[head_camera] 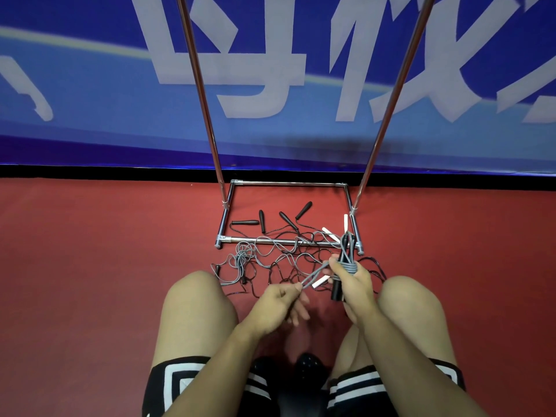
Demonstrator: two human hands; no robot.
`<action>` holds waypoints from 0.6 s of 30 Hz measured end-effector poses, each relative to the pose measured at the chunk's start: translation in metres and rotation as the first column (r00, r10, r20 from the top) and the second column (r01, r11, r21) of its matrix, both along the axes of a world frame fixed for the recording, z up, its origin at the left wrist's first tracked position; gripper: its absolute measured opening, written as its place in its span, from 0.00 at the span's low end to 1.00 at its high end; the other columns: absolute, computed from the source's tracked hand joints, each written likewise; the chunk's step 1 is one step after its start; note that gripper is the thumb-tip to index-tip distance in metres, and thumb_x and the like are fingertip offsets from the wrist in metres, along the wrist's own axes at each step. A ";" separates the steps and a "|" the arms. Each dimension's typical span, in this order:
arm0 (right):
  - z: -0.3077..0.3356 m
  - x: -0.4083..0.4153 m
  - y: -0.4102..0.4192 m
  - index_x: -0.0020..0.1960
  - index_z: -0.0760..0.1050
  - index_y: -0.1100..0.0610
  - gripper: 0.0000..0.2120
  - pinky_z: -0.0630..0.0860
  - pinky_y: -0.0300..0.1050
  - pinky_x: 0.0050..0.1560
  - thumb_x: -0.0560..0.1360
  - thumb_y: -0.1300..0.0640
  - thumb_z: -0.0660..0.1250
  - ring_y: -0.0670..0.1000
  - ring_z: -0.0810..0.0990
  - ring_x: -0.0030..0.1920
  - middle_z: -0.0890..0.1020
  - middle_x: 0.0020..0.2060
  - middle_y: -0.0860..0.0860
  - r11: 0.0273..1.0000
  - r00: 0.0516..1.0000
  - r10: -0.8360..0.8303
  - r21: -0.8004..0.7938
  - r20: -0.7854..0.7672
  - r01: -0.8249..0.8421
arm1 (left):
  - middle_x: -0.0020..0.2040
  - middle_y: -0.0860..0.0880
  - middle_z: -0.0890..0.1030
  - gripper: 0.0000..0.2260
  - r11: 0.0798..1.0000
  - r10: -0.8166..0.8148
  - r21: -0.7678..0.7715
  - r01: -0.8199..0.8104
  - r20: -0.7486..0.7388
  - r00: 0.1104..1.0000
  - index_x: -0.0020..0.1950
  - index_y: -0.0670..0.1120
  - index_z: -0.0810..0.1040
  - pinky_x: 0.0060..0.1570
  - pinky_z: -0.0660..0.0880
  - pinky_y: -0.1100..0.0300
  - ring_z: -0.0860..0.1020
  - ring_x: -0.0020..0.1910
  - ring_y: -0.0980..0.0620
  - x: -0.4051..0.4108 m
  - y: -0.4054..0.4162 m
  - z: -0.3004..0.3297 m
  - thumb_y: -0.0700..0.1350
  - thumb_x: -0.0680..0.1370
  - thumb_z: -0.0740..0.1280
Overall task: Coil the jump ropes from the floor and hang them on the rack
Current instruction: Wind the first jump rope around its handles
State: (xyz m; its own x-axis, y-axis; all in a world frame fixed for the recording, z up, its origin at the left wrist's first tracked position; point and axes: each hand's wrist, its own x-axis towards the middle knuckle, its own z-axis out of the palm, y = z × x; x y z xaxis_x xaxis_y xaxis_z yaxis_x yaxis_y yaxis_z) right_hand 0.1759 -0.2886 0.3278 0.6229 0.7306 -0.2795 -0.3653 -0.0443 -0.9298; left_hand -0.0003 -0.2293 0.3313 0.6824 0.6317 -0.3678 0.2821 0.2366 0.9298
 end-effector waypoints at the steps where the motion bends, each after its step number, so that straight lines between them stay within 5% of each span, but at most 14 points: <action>1: 0.002 -0.002 0.000 0.53 0.78 0.61 0.02 0.80 0.39 0.37 0.81 0.64 0.67 0.49 0.84 0.40 0.86 0.43 0.55 1.000 1.000 -0.002 0.015 -0.020 0.002 | 0.32 0.47 0.84 0.15 0.998 0.044 0.044 -0.044 0.008 0.999 0.44 0.43 0.79 0.30 0.69 0.61 0.76 0.25 0.54 0.000 0.001 -0.002 0.45 0.86 0.59; 7: 0.001 -0.004 0.002 0.54 0.77 0.61 0.03 0.81 0.43 0.37 0.81 0.63 0.69 0.52 0.84 0.37 0.86 0.42 0.55 0.999 0.999 0.018 -0.029 0.031 -0.017 | 0.37 0.54 0.86 0.08 0.893 0.247 0.395 -0.216 -0.029 0.969 0.48 0.55 0.84 0.47 0.79 0.58 0.82 0.37 0.56 -0.007 0.013 -0.013 0.45 0.83 0.67; 11: -0.008 -0.002 0.002 0.55 0.78 0.63 0.07 0.74 0.46 0.34 0.80 0.62 0.71 0.50 0.76 0.32 0.82 0.34 0.49 0.994 0.984 0.080 -0.083 0.160 -0.068 | 0.42 0.56 0.87 0.09 0.893 0.381 0.244 -0.379 0.039 0.924 0.60 0.46 0.85 0.54 0.80 0.59 0.86 0.46 0.56 -0.006 0.013 -0.010 0.42 0.81 0.70; 15: -0.007 -0.002 0.002 0.54 0.77 0.62 0.07 0.72 0.46 0.34 0.80 0.58 0.71 0.49 0.74 0.31 0.79 0.33 0.50 0.993 0.987 0.098 -0.080 0.125 -0.089 | 0.50 0.54 0.87 0.11 0.887 0.422 0.167 -0.431 0.084 0.902 0.60 0.45 0.85 0.57 0.77 0.67 0.83 0.52 0.61 -0.003 0.013 -0.006 0.40 0.78 0.74; 18: -0.001 -0.004 0.004 0.55 0.77 0.62 0.11 0.72 0.42 0.32 0.82 0.54 0.67 0.49 0.74 0.30 0.79 0.35 0.54 0.995 0.996 0.084 -0.042 -0.027 -0.085 | 0.40 0.51 0.87 0.07 0.861 0.472 0.166 -0.480 0.089 0.877 0.55 0.43 0.86 0.42 0.76 0.72 0.81 0.36 0.65 -0.003 0.011 0.001 0.39 0.78 0.74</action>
